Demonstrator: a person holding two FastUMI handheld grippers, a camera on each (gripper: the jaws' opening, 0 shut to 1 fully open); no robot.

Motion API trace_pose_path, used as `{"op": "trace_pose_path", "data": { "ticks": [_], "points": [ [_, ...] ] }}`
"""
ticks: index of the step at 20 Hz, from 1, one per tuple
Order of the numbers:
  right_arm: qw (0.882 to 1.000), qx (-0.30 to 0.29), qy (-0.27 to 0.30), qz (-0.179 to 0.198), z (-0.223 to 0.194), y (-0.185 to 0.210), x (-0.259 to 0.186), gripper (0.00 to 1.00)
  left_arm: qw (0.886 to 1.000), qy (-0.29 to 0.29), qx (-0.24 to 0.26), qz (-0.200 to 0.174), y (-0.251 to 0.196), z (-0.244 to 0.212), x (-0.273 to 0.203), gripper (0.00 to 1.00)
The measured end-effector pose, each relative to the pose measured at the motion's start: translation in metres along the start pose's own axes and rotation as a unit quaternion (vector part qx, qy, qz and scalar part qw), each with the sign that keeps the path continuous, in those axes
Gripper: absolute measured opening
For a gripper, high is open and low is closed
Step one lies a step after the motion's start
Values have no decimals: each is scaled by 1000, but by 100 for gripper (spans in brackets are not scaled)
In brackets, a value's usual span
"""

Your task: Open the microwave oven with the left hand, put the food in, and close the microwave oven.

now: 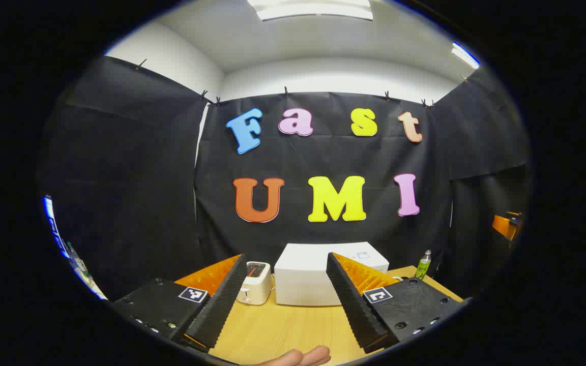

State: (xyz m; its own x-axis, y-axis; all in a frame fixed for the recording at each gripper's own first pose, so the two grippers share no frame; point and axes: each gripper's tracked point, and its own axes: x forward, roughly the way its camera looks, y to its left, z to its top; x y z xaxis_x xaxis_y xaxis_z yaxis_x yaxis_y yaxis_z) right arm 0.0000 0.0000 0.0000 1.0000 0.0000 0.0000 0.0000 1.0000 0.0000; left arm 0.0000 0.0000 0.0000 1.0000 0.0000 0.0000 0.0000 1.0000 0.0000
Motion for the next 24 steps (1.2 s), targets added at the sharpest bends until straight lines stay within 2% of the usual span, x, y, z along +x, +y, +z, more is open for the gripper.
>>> {"op": "trace_pose_path", "data": {
  "ticks": [1,2,3,4,5,11,14,15,16,21,24],
  "points": [
    [1000,0,-2,2,2,1,-1,100,1000,0,1,3,2,-1,1,95],
    [1000,3,-8,3,5,1,-1,92,1000,-1,1,3,2,0,1,95],
    [1000,7,-14,0,9,-1,0,100,1000,-3,-2,3,1,2,1,95],
    [1000,9,-16,-4,8,-4,0,91,1000,-5,-5,1,-1,3,1,95],
    [1000,10,-14,-4,6,-5,1,100,1000,-8,-6,-1,-1,4,-1,95],
    [1000,9,-10,0,6,-1,9,100,1000,-15,2,9,7,6,7,95],
    [1000,8,-20,2,10,0,13,100,1000,-4,-5,-1,4,1,20,95],
    [1000,7,-26,0,12,0,15,91,1000,-2,-7,-4,1,-2,25,95],
    [999,6,-32,-3,13,-1,17,100,1000,-2,-8,-7,-2,-2,31,95],
    [999,-2,-35,8,8,5,29,100,1000,4,-9,-13,-26,-19,67,95],
    [999,6,-31,16,3,6,34,100,999,12,-34,-37,-57,-33,91,95]
  ]
}}
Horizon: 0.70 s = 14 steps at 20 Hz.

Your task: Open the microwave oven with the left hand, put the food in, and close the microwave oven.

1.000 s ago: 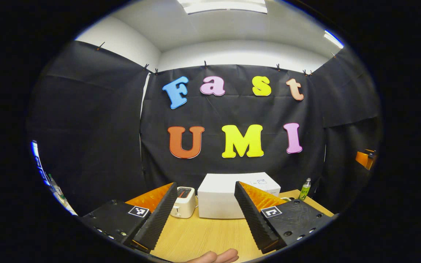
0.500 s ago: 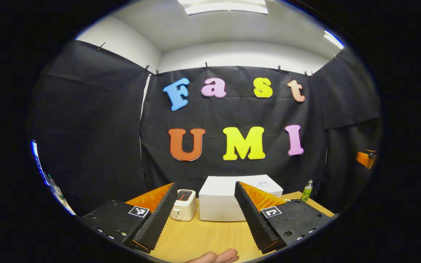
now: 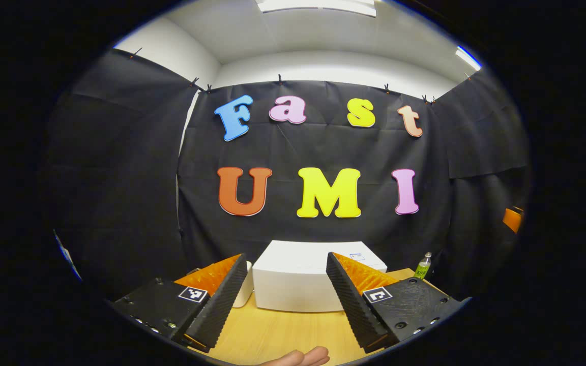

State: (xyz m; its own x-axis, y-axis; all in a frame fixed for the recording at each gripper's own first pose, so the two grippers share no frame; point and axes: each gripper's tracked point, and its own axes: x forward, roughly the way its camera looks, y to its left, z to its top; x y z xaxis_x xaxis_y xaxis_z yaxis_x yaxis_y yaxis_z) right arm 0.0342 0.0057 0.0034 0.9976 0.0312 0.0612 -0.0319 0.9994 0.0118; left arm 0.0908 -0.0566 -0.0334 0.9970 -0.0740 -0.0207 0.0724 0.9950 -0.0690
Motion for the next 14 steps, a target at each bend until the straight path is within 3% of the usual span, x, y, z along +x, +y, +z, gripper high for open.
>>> {"op": "trace_pose_path", "data": {
  "ticks": [4,8,9,10,11,14],
  "points": [
    [1000,1,9,5,-9,-5,6,100,998,15,-13,-53,-44,-31,35,95],
    [1000,-2,10,5,-13,-14,5,100,998,20,6,-66,-76,-64,71,95],
    [1000,-7,8,4,-13,-17,3,91,997,26,4,-69,-87,-75,80,95],
    [1000,-11,6,5,-13,-20,2,91,997,34,0,-70,-98,-89,90,95],
    [1000,-8,6,5,-14,-21,-1,100,997,38,-3,-71,-106,-99,99,95],
    [1000,-4,9,15,-17,-26,-5,100,995,52,-11,-81,-131,-138,129,95]
  ]
}}
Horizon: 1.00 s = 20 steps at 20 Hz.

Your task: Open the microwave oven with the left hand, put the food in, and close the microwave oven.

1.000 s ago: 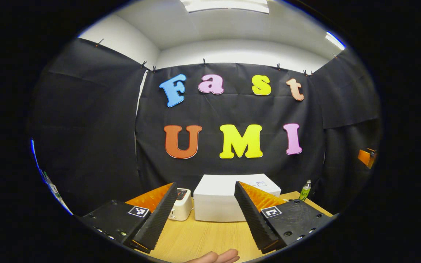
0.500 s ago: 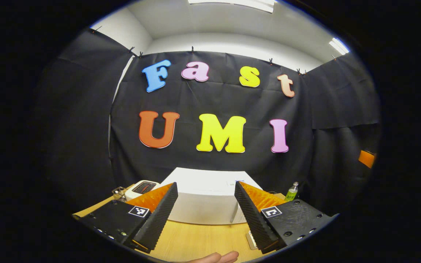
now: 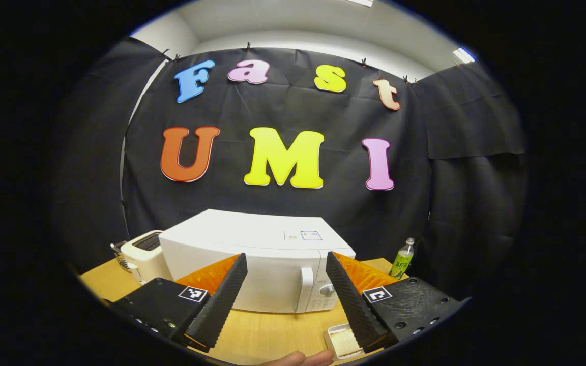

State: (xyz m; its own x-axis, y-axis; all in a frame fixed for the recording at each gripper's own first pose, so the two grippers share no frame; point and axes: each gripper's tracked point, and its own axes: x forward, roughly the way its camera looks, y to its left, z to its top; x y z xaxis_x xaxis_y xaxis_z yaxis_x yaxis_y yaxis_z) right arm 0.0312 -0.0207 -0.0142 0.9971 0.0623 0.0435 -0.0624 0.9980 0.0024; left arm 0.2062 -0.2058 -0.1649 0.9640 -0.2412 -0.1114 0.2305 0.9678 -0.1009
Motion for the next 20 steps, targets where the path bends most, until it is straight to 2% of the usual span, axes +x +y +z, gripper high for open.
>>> {"op": "trace_pose_path", "data": {
  "ticks": [3,7,9,10,11,13,14,18,19,20],
  "points": [
    [1000,-13,-1,-11,-1,-16,1,100,1000,16,17,-11,-13,-41,36,95],
    [999,-25,-2,-21,1,-25,3,100,999,38,33,-5,-21,-85,73,95],
    [999,-30,-3,-19,0,-26,5,100,999,37,27,0,-21,-94,86,95],
    [999,-31,-3,-18,-2,-27,6,92,999,38,22,5,-19,-100,91,95],
    [999,-30,0,-15,-3,-27,7,100,999,41,18,9,-17,-105,95,95],
    [999,-30,9,-10,-8,-27,8,100,999,35,11,15,-14,-108,101,95],
    [999,-30,13,-7,-10,-27,9,91,999,41,12,17,-16,-113,102,94],
    [999,-37,6,-6,-6,-27,13,92,998,26,31,45,-8,-111,106,91],
    [999,-39,5,-5,-6,-25,13,100,998,24,25,46,-9,-112,103,90],
    [999,-40,4,-3,-6,-24,13,92,999,22,19,45,-9,-113,107,91]
  ]
}}
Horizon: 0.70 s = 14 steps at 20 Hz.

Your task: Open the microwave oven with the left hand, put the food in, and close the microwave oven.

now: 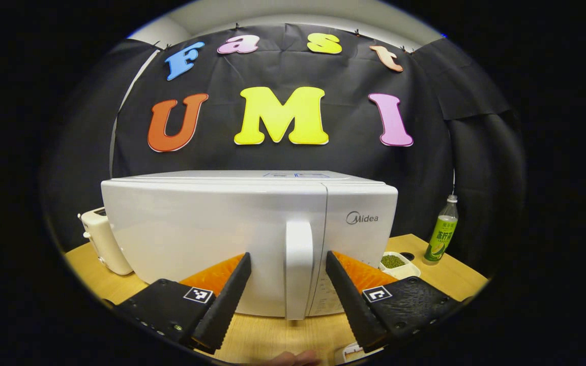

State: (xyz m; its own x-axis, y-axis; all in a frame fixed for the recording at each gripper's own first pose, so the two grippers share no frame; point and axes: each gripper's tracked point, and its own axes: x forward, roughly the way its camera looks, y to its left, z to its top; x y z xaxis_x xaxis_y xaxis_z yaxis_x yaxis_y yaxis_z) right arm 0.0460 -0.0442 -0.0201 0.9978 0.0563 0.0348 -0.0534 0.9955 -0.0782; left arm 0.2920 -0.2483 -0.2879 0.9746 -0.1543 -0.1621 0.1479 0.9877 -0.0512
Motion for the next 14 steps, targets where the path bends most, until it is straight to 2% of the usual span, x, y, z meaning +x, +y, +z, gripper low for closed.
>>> {"op": "trace_pose_path", "data": {
  "ticks": [1,2,4,5,7,8,9,11,12,14],
  "points": [
    [1000,0,0,3,1,1,-1,92,1000,1,-1,0,1,0,0,92],
    [1000,0,-1,5,0,2,0,100,1000,1,0,-1,1,-2,0,92],
    [1000,2,-2,4,-1,1,0,100,1000,2,12,7,7,-2,0,90],
    [1000,3,-2,1,-1,-2,1,100,1000,8,8,3,7,-4,-5,66],
    [1000,8,0,-2,-4,-3,1,100,1000,14,-1,-4,2,-6,1,60],
    [1000,9,2,-2,-7,-3,2,100,1000,18,-1,-20,-7,-6,0,56],
    [1000,11,3,0,-7,-2,2,100,1000,16,9,-20,-11,-5,3,35],
    [1000,12,4,1,-8,0,0,100,1000,19,15,-20,-7,-4,-4,6],
    [1000,11,4,1,-10,-1,1,100,999,22,7,-27,-8,-7,0,13],
    [1000,10,5,-1,-12,-2,0,100,999,23,-4,-39,-10,-9,2,13]
  ]
}}
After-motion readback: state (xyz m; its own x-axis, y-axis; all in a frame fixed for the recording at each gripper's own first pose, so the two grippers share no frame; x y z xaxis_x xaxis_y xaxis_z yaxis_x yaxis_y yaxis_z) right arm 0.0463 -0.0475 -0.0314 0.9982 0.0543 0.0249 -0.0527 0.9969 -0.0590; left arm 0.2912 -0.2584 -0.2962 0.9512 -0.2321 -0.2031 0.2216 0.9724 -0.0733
